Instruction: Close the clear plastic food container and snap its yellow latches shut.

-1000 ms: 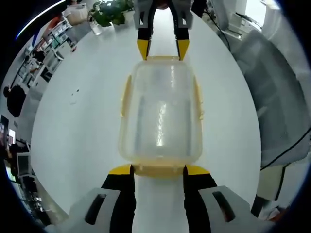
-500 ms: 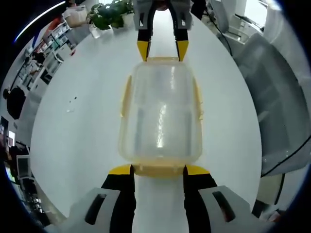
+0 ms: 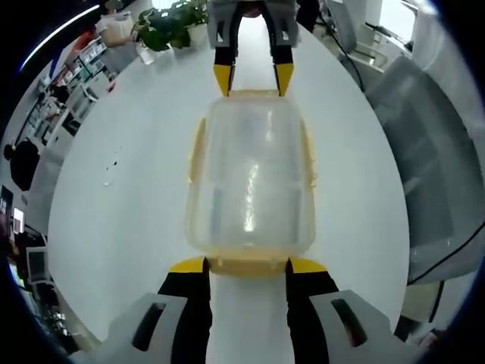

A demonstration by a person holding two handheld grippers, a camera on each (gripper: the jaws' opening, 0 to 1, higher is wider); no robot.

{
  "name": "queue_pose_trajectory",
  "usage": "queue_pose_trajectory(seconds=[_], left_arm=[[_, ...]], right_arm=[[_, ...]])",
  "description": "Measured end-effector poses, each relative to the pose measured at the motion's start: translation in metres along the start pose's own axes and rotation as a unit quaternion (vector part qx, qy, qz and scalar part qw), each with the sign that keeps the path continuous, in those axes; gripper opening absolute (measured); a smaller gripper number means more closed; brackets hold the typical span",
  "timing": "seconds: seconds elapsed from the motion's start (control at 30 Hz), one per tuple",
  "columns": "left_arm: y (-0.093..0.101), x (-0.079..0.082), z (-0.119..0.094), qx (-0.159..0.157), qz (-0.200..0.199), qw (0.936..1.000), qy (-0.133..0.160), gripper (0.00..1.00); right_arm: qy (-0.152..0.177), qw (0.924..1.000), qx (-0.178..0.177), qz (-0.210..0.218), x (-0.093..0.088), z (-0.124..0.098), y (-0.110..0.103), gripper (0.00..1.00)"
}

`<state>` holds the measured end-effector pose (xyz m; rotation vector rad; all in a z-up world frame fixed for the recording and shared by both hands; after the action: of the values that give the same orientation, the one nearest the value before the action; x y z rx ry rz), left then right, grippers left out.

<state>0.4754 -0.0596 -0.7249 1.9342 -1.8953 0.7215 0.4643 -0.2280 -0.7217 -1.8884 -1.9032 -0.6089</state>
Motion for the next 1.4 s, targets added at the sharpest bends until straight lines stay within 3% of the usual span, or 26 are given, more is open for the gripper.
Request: queue_pose_trajectory(seconds=[1.4], left_arm=[[0.007, 0.042, 0.023, -0.001, -0.003, 0.9998, 0.018, 0.36]], right_arm=[[0.004, 0.9999, 0.009, 0.004, -0.039, -0.03, -0.002, 0.34]])
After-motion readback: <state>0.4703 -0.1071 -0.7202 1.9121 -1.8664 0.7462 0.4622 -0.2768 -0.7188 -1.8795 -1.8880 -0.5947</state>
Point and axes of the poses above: the point that each gripper's makers call its tool centre point, and the gripper's own axes: z roughly forward along the fingers, y roughly to its right, x roughly out of its top, the point moved 1 cm from there along -z, roughly backward along the fingers, and after that the axes turned 11 degrees about y, right-handed, at the moved point
